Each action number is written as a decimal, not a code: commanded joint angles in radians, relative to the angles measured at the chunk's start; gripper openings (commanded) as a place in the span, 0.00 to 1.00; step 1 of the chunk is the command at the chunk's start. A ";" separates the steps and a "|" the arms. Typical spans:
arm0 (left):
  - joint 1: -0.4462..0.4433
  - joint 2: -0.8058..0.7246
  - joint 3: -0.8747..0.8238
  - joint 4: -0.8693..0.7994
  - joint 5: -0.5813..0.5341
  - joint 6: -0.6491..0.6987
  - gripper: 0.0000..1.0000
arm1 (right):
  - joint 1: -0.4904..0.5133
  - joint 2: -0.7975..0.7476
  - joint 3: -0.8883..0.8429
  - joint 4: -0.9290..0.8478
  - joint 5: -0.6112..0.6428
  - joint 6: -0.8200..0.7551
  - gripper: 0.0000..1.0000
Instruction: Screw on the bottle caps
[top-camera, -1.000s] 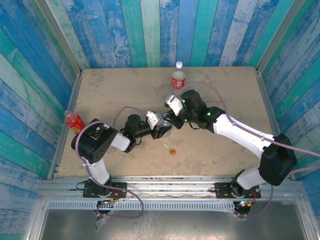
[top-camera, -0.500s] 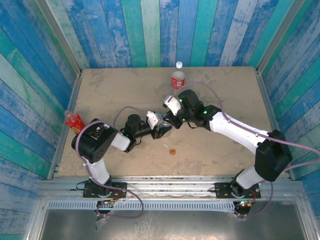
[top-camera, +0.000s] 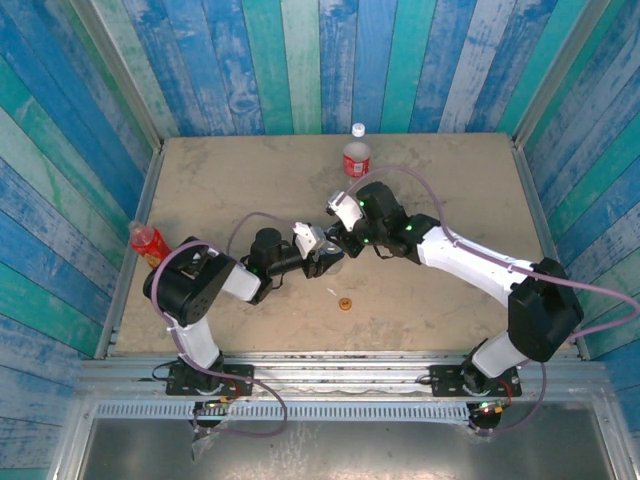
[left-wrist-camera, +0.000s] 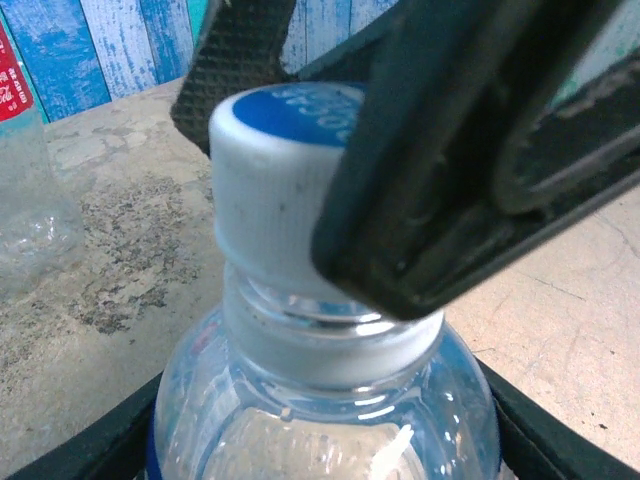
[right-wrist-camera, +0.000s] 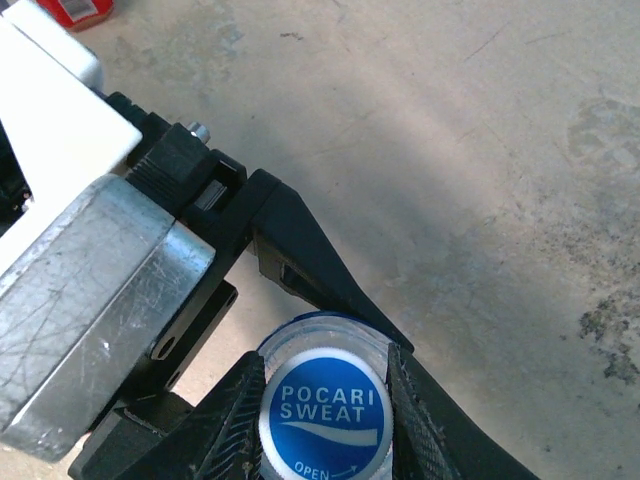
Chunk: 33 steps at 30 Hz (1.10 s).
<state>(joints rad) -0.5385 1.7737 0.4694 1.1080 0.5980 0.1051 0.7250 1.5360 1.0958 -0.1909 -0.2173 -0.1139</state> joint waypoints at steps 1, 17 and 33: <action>-0.007 0.043 0.006 -0.041 0.033 0.009 0.63 | -0.009 -0.005 -0.040 -0.032 0.034 0.020 0.34; -0.008 0.042 0.007 -0.035 0.037 0.000 0.63 | -0.005 -0.052 -0.084 0.044 -0.016 0.036 0.38; -0.006 0.046 0.010 -0.043 0.042 0.004 0.63 | -0.048 -0.163 -0.106 0.066 0.032 0.207 0.65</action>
<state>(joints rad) -0.5369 1.7763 0.4725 1.1065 0.6117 0.1055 0.7048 1.3811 0.9928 -0.1261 -0.2050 -0.0196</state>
